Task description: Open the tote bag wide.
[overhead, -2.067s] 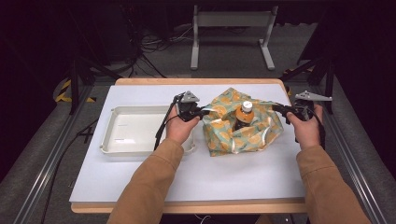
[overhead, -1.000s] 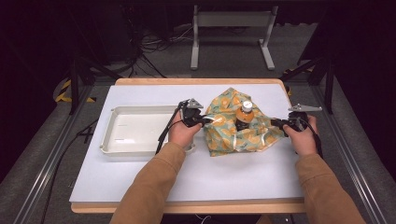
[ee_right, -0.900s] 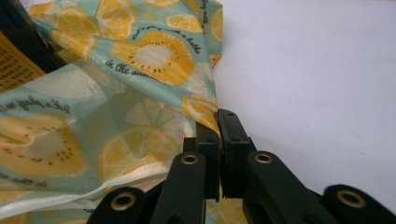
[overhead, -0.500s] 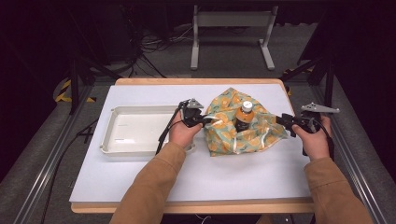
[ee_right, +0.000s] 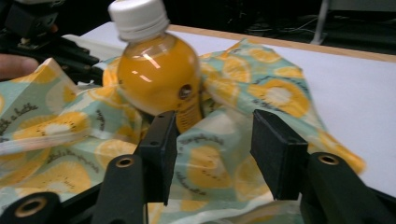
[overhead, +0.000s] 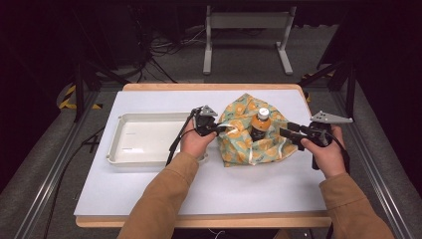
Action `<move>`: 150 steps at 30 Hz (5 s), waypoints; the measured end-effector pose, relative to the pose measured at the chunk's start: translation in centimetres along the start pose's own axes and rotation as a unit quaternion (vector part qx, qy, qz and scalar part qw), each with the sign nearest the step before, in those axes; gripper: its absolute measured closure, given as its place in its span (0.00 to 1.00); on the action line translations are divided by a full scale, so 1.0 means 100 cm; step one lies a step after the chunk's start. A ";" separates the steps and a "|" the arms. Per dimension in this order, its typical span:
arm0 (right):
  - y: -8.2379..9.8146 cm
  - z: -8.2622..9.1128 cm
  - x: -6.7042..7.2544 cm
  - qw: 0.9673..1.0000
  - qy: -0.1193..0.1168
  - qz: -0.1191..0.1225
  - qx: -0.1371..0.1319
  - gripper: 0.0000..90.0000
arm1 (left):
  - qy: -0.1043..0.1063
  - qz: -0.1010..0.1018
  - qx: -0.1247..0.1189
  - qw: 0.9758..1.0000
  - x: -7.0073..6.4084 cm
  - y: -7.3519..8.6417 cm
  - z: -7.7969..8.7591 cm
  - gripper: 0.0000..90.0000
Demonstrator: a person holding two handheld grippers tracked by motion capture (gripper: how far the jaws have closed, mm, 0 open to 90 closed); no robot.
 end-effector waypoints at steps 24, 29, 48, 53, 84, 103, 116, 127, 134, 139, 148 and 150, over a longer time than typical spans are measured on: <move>0.055 -0.021 0.011 0.992 -0.031 0.022 0.121 0.97 | 0.003 0.003 -0.004 1.000 0.000 0.004 0.003 0.95; 0.061 -0.011 0.007 0.990 -0.021 0.035 0.137 1.00 | 0.003 0.005 -0.004 1.000 0.000 0.005 0.002 0.95; 0.094 0.039 -0.005 0.984 0.004 0.015 0.177 0.93 | -0.006 0.011 0.003 1.000 0.004 0.010 -0.004 0.95; 0.076 0.043 0.002 0.990 0.002 0.037 0.134 0.76 | -0.007 0.011 0.005 1.000 0.004 0.011 -0.003 0.95; 0.040 -0.016 0.000 0.991 -0.003 0.135 0.027 0.62 | 0.012 0.003 -0.018 1.000 -0.005 0.002 0.007 0.72; 0.052 -0.019 -0.002 0.990 -0.002 0.132 0.041 0.73 | 0.092 -0.044 -0.130 0.986 -0.075 -0.048 0.061 0.55; 0.048 -0.013 0.000 0.991 -0.004 0.130 0.023 0.73 | 0.134 -0.045 -0.062 0.988 -0.108 -0.011 0.034 0.78; 0.035 -0.011 0.014 0.991 -0.017 0.132 -0.004 0.78 | 0.116 -0.023 -0.011 0.993 -0.102 0.036 0.021 0.82; 0.038 -0.014 0.019 0.991 -0.026 0.129 0.001 0.79 | 0.110 -0.026 0.004 0.994 -0.102 0.051 0.017 0.82; 0.042 -0.018 0.026 0.991 -0.039 0.125 0.008 0.81 | 0.106 -0.029 0.019 0.994 -0.102 0.060 0.015 0.83; 0.050 -0.027 0.039 0.990 -0.054 0.127 0.020 0.80 | 0.099 -0.019 0.021 0.995 -0.098 0.061 0.012 0.83; 0.053 -0.029 0.041 0.990 -0.057 0.125 0.025 0.79 | 0.101 -0.016 0.021 0.995 -0.097 0.061 0.012 0.83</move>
Point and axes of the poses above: each handheld gripper's, and its own axes: z roughly backward along the jaws, y roughly out of its underside, x roughly to its left, the point moved 9 cm from there along -z, roughly forward along the jaws, and after that the axes turned 10 degrees about -x, right-handed, at the moved point
